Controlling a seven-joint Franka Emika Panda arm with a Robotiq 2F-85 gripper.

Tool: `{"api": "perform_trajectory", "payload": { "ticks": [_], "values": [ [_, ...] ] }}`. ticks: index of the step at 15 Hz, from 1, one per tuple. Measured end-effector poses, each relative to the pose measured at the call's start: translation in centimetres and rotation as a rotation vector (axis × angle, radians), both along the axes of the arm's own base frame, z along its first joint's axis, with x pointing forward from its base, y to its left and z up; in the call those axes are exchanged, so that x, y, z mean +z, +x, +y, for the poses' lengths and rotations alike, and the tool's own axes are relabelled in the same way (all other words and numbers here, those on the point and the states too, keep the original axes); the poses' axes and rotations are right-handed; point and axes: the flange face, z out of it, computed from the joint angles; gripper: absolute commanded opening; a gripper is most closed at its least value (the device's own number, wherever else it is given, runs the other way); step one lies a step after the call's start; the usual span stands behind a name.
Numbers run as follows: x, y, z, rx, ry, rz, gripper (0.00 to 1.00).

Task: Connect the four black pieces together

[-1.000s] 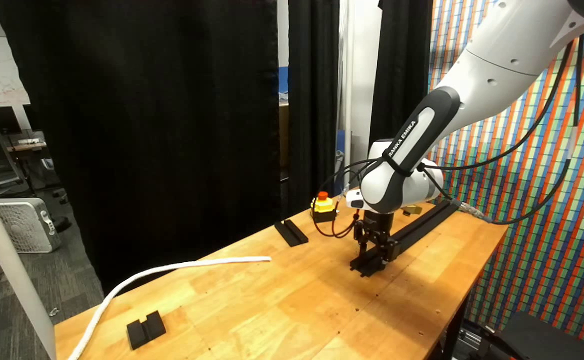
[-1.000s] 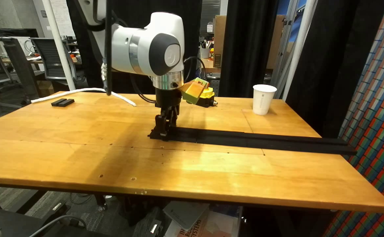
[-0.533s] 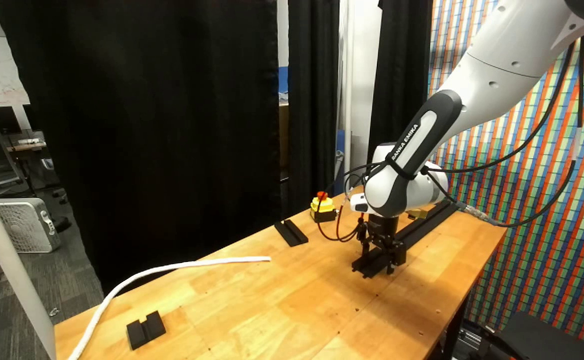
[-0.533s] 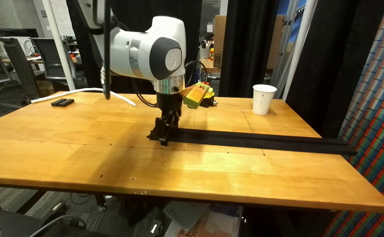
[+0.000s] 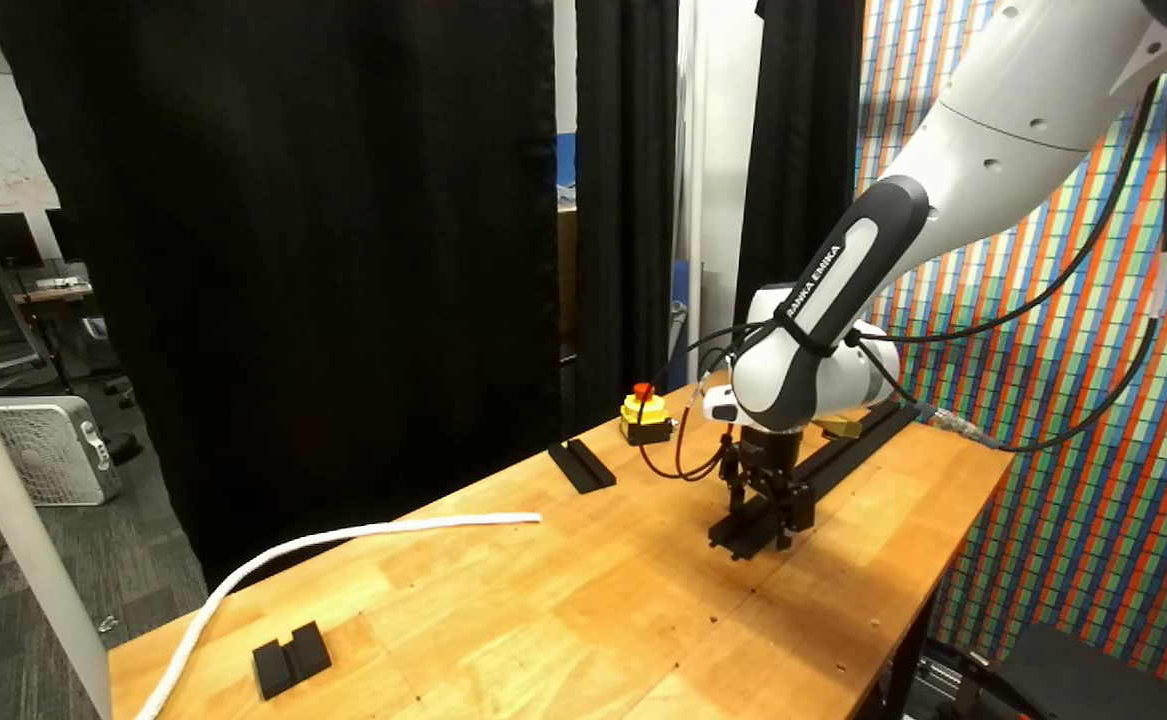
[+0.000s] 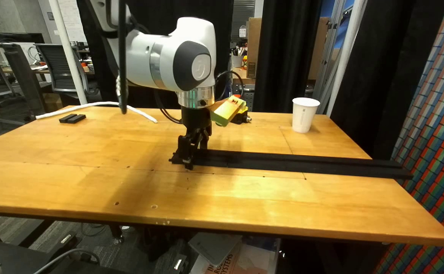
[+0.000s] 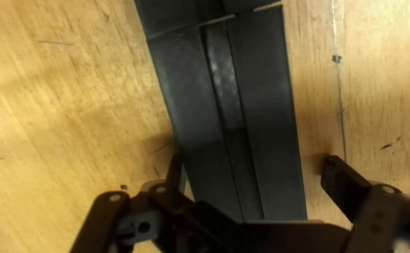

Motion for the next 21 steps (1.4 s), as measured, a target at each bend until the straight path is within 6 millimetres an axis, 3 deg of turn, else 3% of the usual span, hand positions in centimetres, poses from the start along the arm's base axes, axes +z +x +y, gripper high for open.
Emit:
{"api": "perform_trajectory", "payload": {
  "ticks": [7, 13, 16, 21],
  "values": [
    [4.2, -0.6, 2.1, -0.097, -0.004, -0.014, 1.00],
    [11.6, -1.9, 3.8, -0.408, -0.005, -0.083, 1.00],
    [15.6, -3.1, 2.8, -0.578, -0.006, -0.095, 1.00],
    [21.9, -6.6, -1.5, -0.859, -0.025, -0.092, 1.00]
  ]
}}
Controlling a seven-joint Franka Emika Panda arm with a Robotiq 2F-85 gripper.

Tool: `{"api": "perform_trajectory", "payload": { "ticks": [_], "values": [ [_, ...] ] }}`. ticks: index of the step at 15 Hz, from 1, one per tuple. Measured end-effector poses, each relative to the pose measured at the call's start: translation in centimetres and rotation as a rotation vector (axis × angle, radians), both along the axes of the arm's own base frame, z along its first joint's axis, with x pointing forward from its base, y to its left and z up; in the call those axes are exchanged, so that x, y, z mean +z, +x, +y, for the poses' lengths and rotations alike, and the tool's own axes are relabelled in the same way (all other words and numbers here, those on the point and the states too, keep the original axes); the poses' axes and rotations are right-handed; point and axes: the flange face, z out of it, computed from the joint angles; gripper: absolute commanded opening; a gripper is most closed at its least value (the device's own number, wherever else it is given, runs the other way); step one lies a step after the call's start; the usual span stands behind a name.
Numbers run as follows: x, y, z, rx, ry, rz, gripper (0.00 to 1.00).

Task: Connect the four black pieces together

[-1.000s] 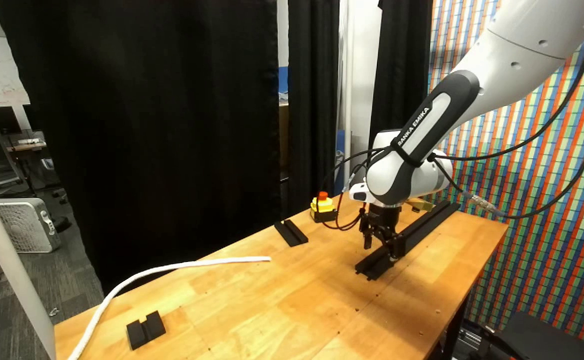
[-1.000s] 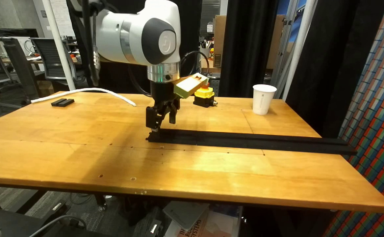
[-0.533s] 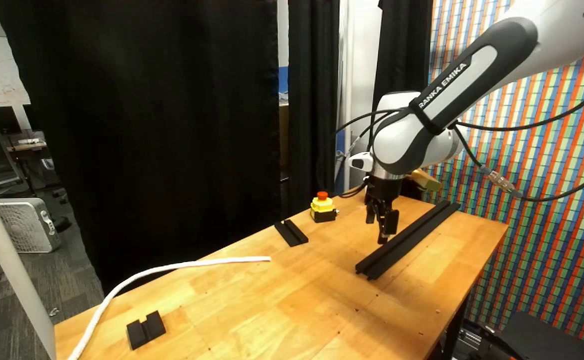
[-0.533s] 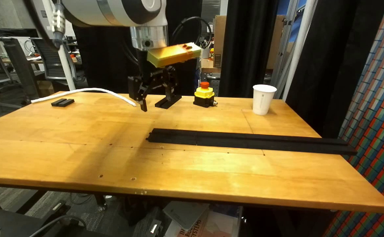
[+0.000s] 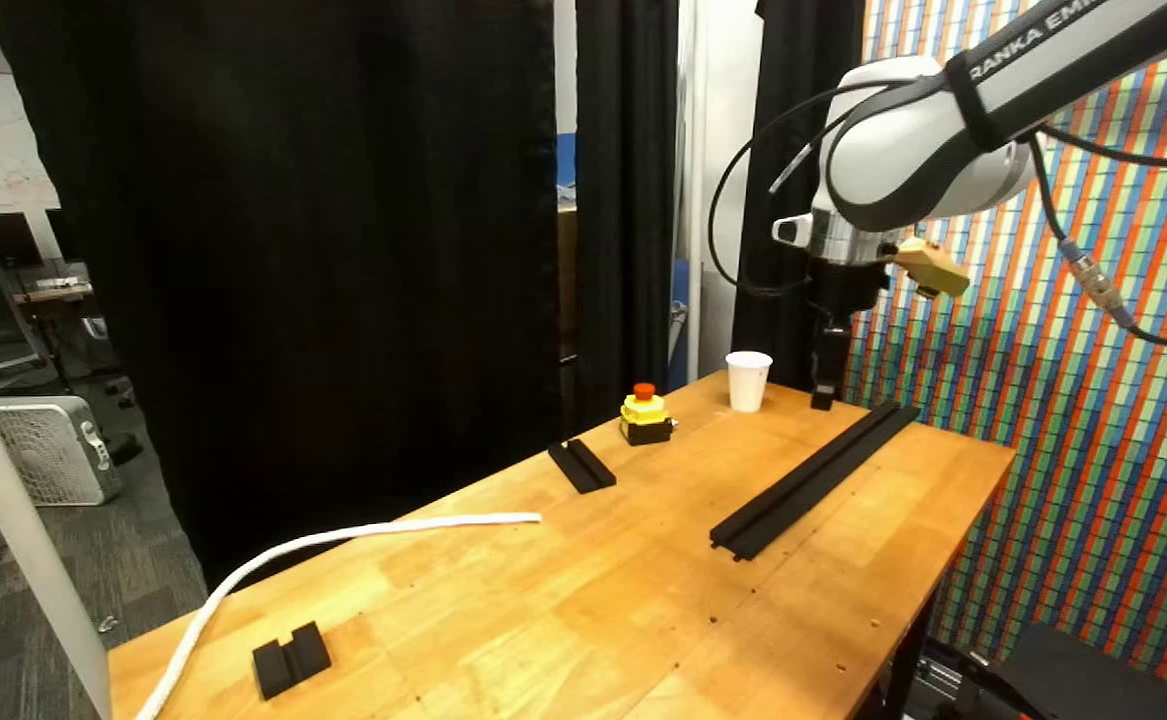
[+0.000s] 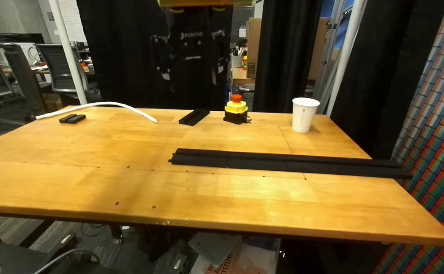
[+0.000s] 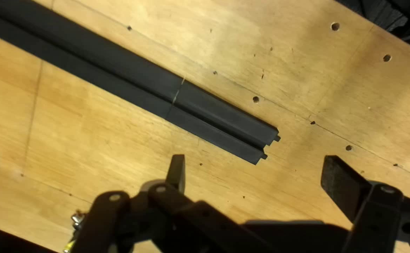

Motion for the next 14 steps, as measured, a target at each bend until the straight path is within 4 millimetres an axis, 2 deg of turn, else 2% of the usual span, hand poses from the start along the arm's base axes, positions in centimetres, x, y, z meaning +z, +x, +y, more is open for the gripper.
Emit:
{"api": "perform_trajectory", "payload": {
  "ticks": [4, 7, 10, 14],
  "values": [
    [4.6, -4.1, -3.3, -0.228, -0.007, 0.005, 1.00],
    [7.1, -7.4, -5.8, -0.397, -0.012, 0.008, 1.00],
    [8.7, -10.3, -8.1, -0.567, -0.014, 0.005, 1.00],
    [9.5, -13.0, -11.1, -0.787, -0.024, -0.006, 1.00]
  ]
}}
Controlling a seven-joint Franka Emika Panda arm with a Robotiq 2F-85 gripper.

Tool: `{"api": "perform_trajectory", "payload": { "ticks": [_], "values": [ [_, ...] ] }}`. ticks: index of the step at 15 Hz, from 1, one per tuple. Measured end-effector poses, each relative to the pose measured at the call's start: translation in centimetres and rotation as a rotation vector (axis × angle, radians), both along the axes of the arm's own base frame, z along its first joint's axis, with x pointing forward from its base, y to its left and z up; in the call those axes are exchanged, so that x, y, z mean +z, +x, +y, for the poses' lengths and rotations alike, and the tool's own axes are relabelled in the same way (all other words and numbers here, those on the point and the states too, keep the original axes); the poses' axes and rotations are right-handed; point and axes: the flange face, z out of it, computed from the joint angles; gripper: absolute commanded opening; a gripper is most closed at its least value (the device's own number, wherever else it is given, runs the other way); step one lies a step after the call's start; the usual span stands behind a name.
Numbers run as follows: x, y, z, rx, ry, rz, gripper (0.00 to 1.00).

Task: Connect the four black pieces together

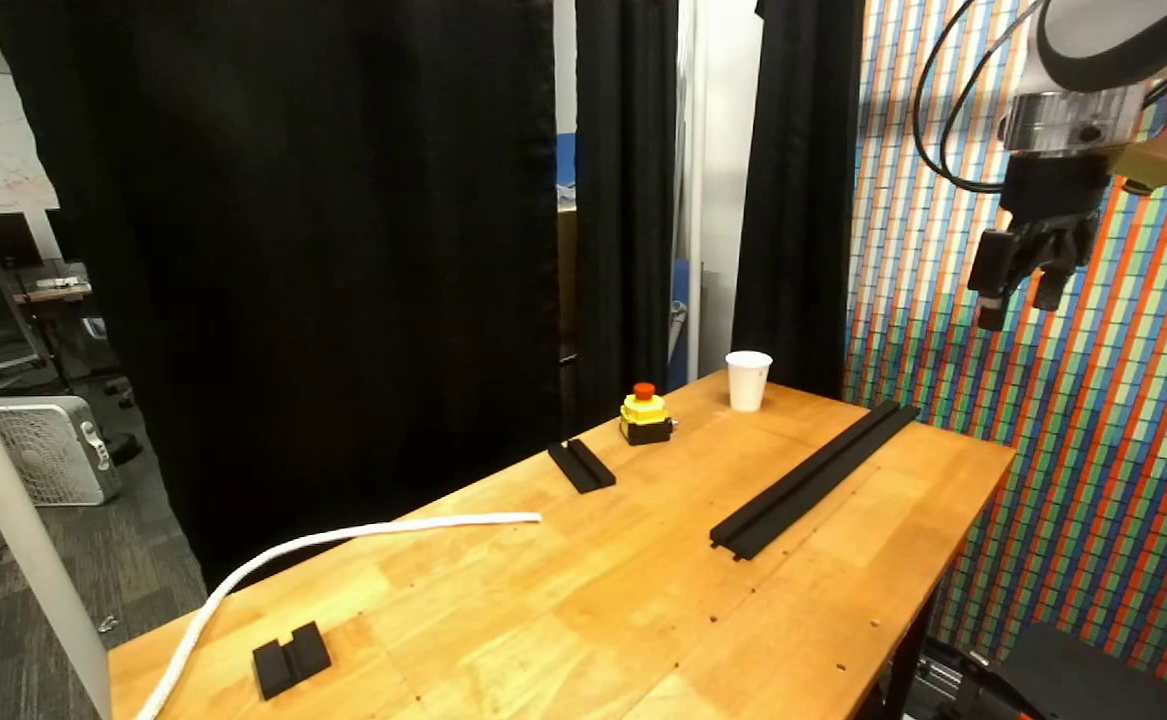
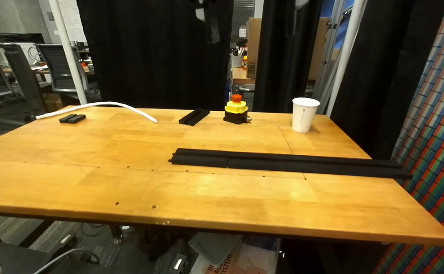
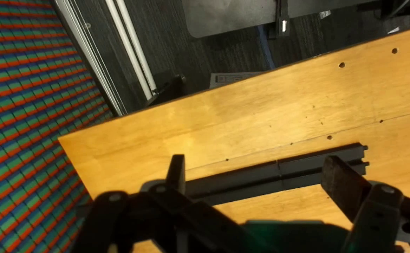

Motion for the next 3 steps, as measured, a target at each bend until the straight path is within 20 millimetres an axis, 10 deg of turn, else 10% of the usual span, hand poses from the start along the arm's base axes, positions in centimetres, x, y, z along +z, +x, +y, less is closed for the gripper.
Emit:
{"api": "perform_trajectory", "payload": {
  "ticks": [3],
  "values": [
    [-0.36, -0.10, -0.17, -0.007, 0.005, 0.006, 1.00]
  ]
}}
